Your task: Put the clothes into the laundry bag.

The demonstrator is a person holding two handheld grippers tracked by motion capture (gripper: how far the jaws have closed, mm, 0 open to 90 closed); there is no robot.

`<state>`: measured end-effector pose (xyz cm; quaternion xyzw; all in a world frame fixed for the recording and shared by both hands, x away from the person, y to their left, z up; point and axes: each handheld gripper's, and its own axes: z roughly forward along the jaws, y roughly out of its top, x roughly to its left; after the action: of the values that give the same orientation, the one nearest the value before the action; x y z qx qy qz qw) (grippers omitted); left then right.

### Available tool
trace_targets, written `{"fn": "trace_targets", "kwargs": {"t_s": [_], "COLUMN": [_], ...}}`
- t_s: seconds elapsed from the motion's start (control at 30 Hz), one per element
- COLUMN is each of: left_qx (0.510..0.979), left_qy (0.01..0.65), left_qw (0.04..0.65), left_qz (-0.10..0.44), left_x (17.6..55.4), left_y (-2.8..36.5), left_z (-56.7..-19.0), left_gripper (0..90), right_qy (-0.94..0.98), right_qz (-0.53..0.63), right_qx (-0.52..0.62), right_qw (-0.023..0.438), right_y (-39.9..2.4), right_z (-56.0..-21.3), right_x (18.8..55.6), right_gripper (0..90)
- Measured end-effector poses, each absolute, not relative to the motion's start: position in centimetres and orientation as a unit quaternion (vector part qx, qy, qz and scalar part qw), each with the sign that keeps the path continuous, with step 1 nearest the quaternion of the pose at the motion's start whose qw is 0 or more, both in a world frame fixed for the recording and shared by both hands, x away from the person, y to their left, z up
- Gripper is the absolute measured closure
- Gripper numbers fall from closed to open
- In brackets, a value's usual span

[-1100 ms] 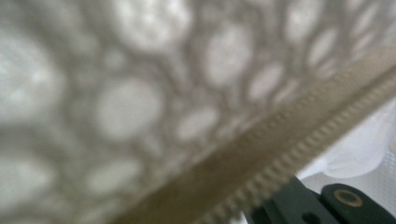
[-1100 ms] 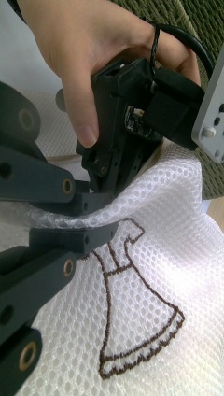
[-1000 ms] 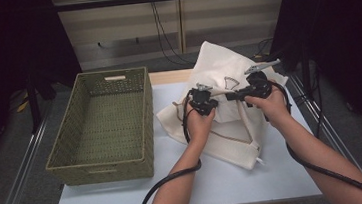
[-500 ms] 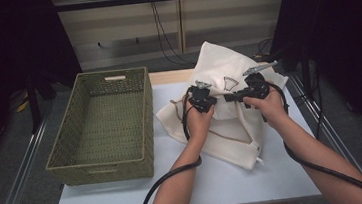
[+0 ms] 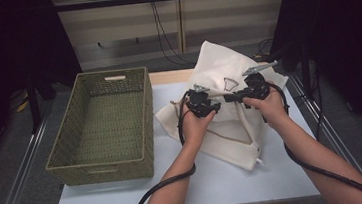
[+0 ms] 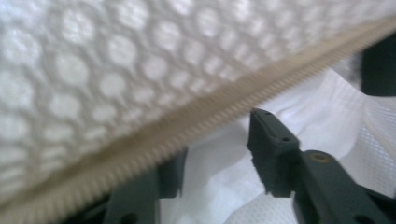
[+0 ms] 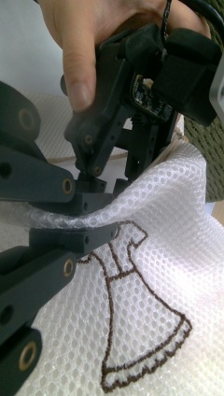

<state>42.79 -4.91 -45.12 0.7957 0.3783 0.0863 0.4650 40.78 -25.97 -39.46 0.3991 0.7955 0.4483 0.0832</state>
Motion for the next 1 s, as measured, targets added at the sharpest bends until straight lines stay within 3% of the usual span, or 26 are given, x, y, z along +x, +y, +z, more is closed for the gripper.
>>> {"fn": "trace_targets", "kwargs": {"t_s": [0.77, 1.0], "left_qx": [0.795, 0.799], "left_qy": [0.385, 0.382], "left_qw": [0.462, 0.458], "left_qz": [0.079, 0.076], "left_x": [40.6, 40.2], "left_y": [-1.8, -1.3], "left_z": [-42.9, -42.4], "left_gripper": [30.0, 28.8], "right_qy": [0.815, 0.824], "right_qz": [0.432, 0.427], "right_qx": [0.375, 0.362], "right_qw": [0.092, 0.087], "right_y": [-24.6, -24.8], "right_z": [-39.4, -40.1], "right_x": [39.7, 39.1], "right_gripper": [85.4, 85.4]}}
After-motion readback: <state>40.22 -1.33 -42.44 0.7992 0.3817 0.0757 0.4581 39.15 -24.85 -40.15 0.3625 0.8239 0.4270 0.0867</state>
